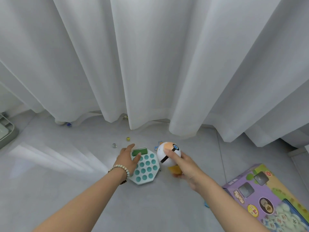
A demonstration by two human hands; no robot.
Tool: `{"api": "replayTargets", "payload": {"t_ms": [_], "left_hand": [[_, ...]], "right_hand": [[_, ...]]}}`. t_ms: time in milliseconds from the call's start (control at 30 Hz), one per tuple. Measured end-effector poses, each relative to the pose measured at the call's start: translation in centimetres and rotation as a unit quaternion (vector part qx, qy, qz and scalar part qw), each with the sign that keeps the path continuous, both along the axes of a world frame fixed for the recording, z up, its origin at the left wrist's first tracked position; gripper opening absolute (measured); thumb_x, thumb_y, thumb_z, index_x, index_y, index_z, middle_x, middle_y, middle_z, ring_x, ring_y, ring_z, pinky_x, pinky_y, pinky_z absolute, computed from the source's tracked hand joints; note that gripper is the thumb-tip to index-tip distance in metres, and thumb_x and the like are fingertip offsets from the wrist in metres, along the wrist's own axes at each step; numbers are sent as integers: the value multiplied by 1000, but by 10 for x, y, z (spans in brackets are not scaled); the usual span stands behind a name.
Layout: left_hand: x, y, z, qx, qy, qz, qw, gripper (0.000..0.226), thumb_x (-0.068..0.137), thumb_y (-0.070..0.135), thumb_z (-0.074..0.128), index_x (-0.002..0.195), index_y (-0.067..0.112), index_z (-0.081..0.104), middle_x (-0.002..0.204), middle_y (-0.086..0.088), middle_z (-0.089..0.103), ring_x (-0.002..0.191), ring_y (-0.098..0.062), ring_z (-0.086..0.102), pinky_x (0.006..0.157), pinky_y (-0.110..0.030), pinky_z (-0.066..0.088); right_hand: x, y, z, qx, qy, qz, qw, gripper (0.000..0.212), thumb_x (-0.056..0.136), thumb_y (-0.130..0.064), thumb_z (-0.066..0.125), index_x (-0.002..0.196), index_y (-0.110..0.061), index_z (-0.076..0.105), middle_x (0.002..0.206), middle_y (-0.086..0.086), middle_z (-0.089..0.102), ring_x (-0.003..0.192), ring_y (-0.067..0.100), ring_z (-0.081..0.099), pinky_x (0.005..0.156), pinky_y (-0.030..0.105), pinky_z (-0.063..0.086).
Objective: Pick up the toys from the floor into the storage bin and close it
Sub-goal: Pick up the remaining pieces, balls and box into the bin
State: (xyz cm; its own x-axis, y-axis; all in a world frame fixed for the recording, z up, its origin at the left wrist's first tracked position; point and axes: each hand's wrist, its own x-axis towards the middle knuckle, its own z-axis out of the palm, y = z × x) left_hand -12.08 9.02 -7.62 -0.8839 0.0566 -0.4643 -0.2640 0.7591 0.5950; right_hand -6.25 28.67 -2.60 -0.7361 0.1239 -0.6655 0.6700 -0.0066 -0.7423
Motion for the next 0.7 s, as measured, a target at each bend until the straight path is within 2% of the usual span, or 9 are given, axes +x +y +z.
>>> {"api": "replayTargets", "payload": {"t_ms": [33,100,200,300,367,467,633,700], "left_hand": [[-1,-1,0,1,-19,23,1000,54,95,38,44,143,17,33,142,-13,36,127,-29,43,105,-35,36],[-2,-5,0,6,-60,49,997,52,96,41,42,138,12,41,138,-17,40,122,-31,48,103,-36,39],[1,-9,1,80,-104,106,986,41,94,43,44,123,14,52,122,-10,54,111,-29,55,96,-40,47],[6,-11,-1,123,-110,141,976,23,91,44,50,99,22,46,113,-11,60,102,-29,60,90,-41,50],[11,-10,0,131,-108,136,976,21,89,41,55,89,23,43,106,-13,63,94,-28,62,80,-36,52],[19,-5,5,152,-88,136,975,25,87,36,61,92,17,46,95,-11,64,81,-24,62,65,-27,50],[26,-6,31,231,-88,172,954,27,88,34,61,100,13,48,96,-11,66,75,-20,64,58,-25,50],[25,-13,55,253,-71,183,947,29,88,35,60,104,13,49,99,-9,66,78,-19,64,58,-24,49]], "right_hand": [[3,-5,1,-66,-35,0,997,52,63,-60,70,104,-29,62,110,3,63,96,17,58,84,39,51],[7,-11,0,-134,-80,-9,988,63,55,-59,69,109,-26,61,108,4,65,95,21,58,78,38,52],[6,-16,-3,-163,-106,-9,981,69,52,-58,71,110,-21,61,108,8,66,93,23,60,75,38,52],[8,-19,-3,-185,-117,2,976,62,60,-58,73,107,-20,62,105,8,66,92,24,61,80,41,51],[12,-21,-2,-190,-115,5,975,60,61,-59,72,107,-22,61,107,7,65,95,24,61,82,42,51],[14,-26,0,-176,-116,11,977,63,59,-59,69,110,-22,60,111,8,64,98,24,60,80,40,51],[18,-17,24,-188,-78,-33,978,60,63,-60,71,108,-21,62,98,6,70,90,24,64,83,43,50],[18,-9,43,-186,-52,-46,980,69,57,-62,75,111,-21,62,102,7,69,90,25,63,82,43,51]]}}
